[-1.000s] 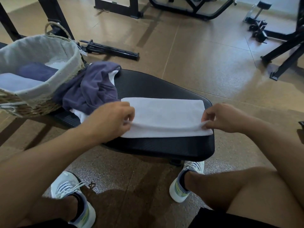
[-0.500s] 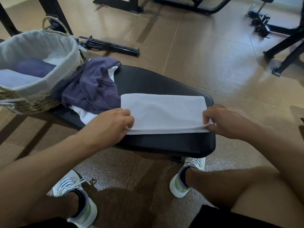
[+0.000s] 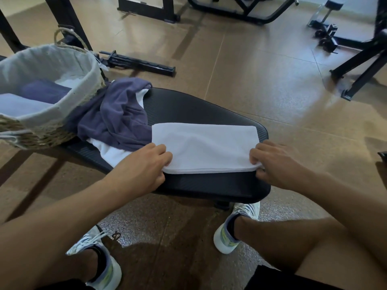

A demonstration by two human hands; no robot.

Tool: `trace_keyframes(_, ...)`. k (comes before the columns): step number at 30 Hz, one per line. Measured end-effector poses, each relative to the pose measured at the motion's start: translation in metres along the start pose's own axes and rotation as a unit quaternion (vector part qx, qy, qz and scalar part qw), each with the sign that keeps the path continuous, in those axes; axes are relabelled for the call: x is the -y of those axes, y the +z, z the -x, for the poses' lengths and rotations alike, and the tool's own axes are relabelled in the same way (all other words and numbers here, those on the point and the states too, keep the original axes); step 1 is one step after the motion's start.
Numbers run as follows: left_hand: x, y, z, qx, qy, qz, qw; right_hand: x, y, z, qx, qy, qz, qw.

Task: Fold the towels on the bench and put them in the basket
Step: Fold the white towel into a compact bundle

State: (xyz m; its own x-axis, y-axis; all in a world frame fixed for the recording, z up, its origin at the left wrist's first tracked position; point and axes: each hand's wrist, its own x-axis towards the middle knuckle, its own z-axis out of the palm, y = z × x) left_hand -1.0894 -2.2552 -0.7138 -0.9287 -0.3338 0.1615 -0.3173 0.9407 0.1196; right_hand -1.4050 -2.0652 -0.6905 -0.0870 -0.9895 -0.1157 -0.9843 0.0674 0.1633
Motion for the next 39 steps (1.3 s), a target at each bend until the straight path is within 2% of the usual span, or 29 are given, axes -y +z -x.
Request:
trace_keyframes(5,0.002,0.003,0.0,-0.036,-0.021,0.028,0.999,0.006,0.003,-0.001,-0.015,0.024,0.018,0.999)
trace_keyframes(8,0.009,0.0,0.001,-0.048,-0.052,0.089,0.993,0.003,0.002,0.0,-0.027,0.02,0.008,0.999)
trace_keyframes(10,0.013,-0.01,-0.001,-0.078,-0.087,0.15,0.982,-0.004,-0.004,0.002,-0.066,0.023,-0.057,0.996)
trace_keyframes(12,0.013,-0.029,-0.004,-0.126,-0.104,0.21,0.964,-0.011,-0.018,0.006,-0.111,0.064,-0.192,0.973)
trace_keyframes(15,0.006,-0.062,-0.004,-0.172,-0.138,0.371,0.902,-0.015,-0.048,0.009,-0.179,0.132,-0.404,0.887)
trace_keyframes(17,-0.001,-0.074,-0.003,-0.168,-0.174,0.51,0.825,-0.012,-0.065,0.007,-0.228,0.148,-0.511,0.816)
trace_keyframes(19,-0.005,-0.073,-0.006,-0.152,-0.232,0.613,0.74,-0.007,-0.073,0.001,-0.202,0.189,-0.591,0.758)
trace_keyframes(20,-0.004,-0.069,-0.008,-0.136,-0.272,0.631,0.713,-0.004,-0.071,-0.003,-0.156,0.217,-0.609,0.747)
trace_keyframes(22,-0.001,-0.056,-0.011,-0.083,-0.345,0.61,0.708,0.001,-0.057,-0.012,-0.052,0.26,-0.595,0.758)
trace_keyframes(24,0.005,-0.041,-0.011,-0.017,-0.385,0.592,0.708,0.002,-0.039,-0.018,0.019,0.286,-0.569,0.771)
trace_keyframes(25,0.008,-0.036,-0.01,0.018,-0.394,0.583,0.71,0.003,-0.032,-0.021,0.04,0.293,-0.557,0.776)
trace_keyframes(27,0.012,-0.032,-0.009,0.082,-0.384,0.542,0.743,0.002,-0.025,-0.024,0.068,0.286,-0.536,0.792)
trace_keyframes(28,0.012,-0.032,-0.009,0.095,-0.379,0.521,0.759,0.003,-0.026,-0.025,0.077,0.277,-0.529,0.799)
trace_keyframes(30,0.012,-0.034,-0.011,0.068,-0.388,0.489,0.778,0.004,-0.03,-0.027,0.072,0.266,-0.519,0.809)
trace_keyframes(31,0.011,-0.035,-0.012,0.049,-0.394,0.496,0.773,0.003,-0.032,-0.028,0.063,0.262,-0.511,0.816)
trace_keyframes(35,0.009,-0.039,-0.012,0.05,-0.399,0.595,0.696,-0.004,-0.035,-0.024,0.035,0.252,-0.527,0.811)
trace_keyframes(39,0.011,-0.044,-0.012,0.052,-0.401,0.611,0.681,-0.01,-0.033,-0.019,0.044,0.254,-0.534,0.805)
